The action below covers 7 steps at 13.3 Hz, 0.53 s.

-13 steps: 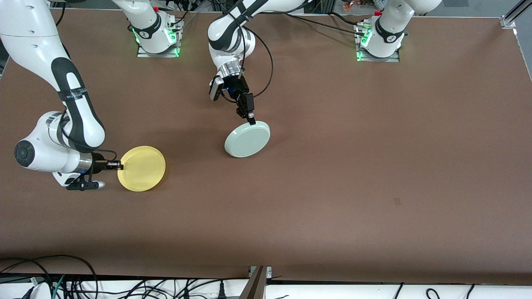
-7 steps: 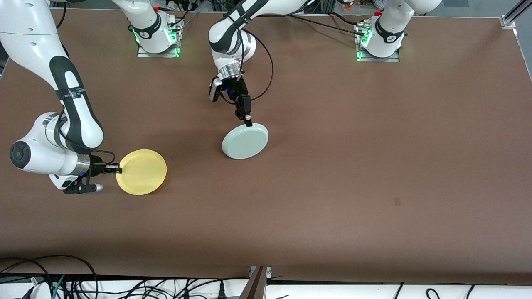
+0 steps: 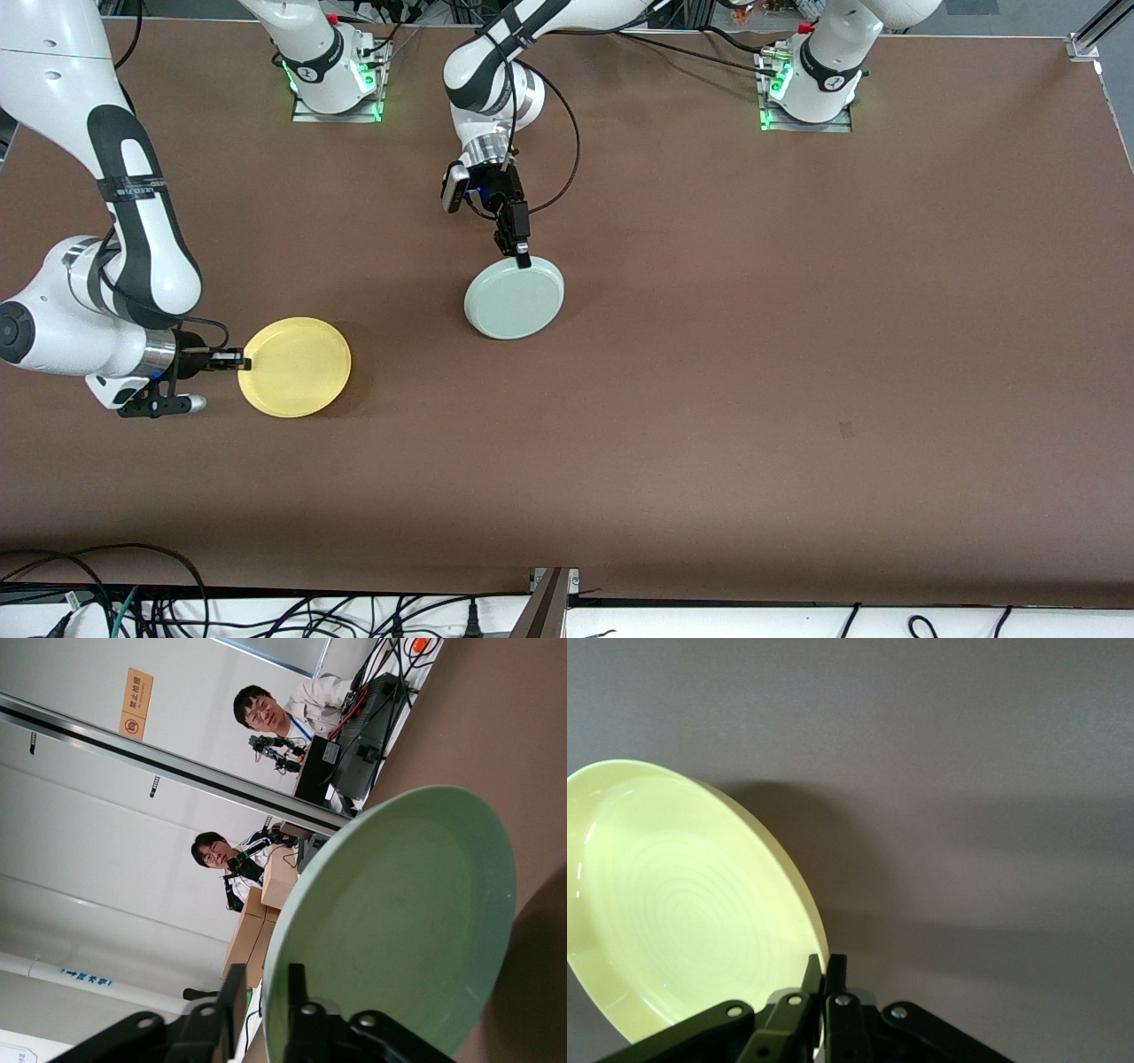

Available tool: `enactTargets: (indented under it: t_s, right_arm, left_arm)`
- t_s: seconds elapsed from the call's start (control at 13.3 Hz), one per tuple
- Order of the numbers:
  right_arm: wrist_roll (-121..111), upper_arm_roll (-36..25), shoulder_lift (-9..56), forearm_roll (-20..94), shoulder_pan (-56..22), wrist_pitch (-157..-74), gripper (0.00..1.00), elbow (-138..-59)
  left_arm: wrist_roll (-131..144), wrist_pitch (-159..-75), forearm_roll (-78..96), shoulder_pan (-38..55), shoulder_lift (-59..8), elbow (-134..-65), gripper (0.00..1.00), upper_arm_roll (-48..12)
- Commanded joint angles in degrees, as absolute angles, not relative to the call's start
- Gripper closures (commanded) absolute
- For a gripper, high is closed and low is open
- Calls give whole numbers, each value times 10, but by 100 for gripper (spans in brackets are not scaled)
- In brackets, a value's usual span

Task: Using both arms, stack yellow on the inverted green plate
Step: 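Flip the green plate upside down with the left gripper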

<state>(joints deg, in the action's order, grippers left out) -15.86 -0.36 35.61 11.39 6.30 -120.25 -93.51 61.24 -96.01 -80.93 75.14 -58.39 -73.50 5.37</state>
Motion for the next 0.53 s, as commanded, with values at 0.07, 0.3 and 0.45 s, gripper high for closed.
enactTargets:
  t_s: [0.07,0.3,0.45]
  right_arm:
    - [-167,-1,351,156,69,-1156,100,-924]
    - [-167,-1,350,157,68,-1134,100,-923]
    - [-166,2,350,159,68,-1122,100,-923]
  left_arm:
    - [634,-959,-799,771,-592,-722,0,58]
    - [643,-958,-774,791,-591,-719,0,58]
    - [644,-957,-721,806,-585,-718,0,58]
